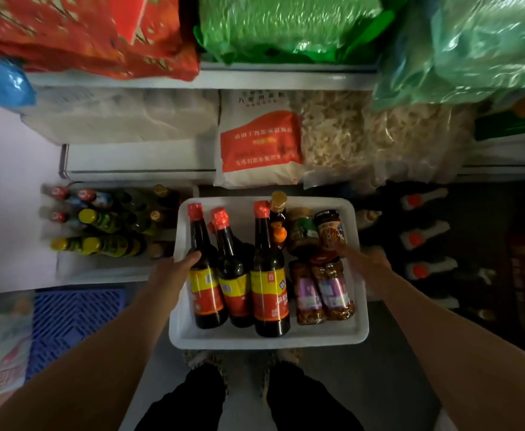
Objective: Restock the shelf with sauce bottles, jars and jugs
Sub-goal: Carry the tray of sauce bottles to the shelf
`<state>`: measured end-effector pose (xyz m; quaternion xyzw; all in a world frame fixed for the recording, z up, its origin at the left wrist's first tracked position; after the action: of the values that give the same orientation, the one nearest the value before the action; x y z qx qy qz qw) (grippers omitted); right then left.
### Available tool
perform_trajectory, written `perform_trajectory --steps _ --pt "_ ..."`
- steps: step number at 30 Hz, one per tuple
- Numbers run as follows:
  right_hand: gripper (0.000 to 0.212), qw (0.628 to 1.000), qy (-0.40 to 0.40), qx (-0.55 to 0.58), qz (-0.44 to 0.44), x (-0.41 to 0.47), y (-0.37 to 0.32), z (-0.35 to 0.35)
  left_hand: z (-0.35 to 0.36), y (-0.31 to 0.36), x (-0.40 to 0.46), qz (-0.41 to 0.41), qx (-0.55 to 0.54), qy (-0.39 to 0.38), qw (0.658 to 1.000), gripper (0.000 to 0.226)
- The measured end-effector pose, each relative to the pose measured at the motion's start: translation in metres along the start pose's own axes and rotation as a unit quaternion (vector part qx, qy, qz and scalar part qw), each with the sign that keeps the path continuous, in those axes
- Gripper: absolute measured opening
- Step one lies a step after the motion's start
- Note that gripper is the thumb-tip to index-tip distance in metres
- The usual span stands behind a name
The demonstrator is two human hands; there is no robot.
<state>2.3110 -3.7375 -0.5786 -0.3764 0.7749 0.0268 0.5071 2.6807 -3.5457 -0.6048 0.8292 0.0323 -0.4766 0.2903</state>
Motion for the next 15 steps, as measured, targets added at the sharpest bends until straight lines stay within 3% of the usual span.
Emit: perform_trajectory --steps 2,5,15 --pt "0.064 1.0 -0.002 -0.012 -0.009 0.023 -0.006 0.009 0.012 0.001 0.021 0.017 -0.013 0.005 1.0 0.029" --pt "0.069 1.0 -0.001 -0.021 -0.015 0.057 -0.01 0.021 0.027 -0.002 0.048 0.016 -0.026 -0.002 1.0 0.029" --pt "0.1 0.997 0.015 -0.001 -0.078 0.149 -0.007 0.054 0.076 -0.017 0.125 0.046 -0.009 0.023 0.999 0.056"
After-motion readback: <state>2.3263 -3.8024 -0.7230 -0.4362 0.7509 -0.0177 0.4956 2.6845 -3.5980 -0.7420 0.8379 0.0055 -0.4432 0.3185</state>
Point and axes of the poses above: each hand's wrist, its own x-axis towards the middle knuckle, its own z-axis out of the palm, y = z × x, the point moved 5 cm from there along x, towards the middle knuckle, and after that the axes turned 1 degree about -z, right-handed, at the moved point
